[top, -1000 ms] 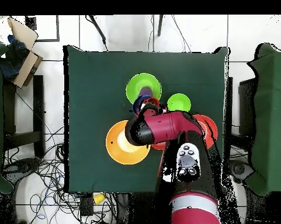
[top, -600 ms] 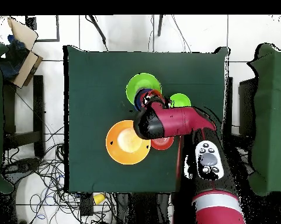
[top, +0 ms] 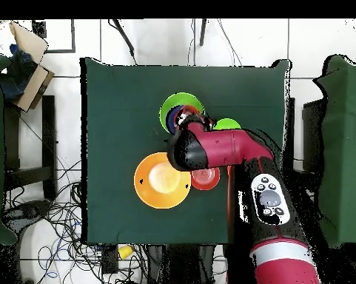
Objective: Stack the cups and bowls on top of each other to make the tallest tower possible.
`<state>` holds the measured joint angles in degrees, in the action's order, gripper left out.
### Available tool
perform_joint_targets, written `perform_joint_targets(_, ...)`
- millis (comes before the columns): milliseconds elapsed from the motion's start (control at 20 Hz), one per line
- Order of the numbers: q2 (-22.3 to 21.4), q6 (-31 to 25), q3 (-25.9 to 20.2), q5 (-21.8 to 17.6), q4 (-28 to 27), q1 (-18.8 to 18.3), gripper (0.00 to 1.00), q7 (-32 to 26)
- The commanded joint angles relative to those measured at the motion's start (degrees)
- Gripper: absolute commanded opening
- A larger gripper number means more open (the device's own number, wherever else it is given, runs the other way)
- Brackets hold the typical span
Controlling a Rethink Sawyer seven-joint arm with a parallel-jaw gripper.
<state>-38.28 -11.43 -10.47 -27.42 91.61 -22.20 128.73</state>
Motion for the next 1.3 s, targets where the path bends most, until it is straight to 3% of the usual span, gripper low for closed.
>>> perform_joint_targets(50,1.03,-4.83,-3.85,0.77,-2.17,3.41,1.0,-0.26)
perform_joint_targets(500,0.3,-8.29,0.25,2.14,-2.19,6.39,1.0,1.13)
perform_joint_targets(1300,-1.25,-8.83,-0.23,1.47,-0.27,4.66,1.0,-1.38)
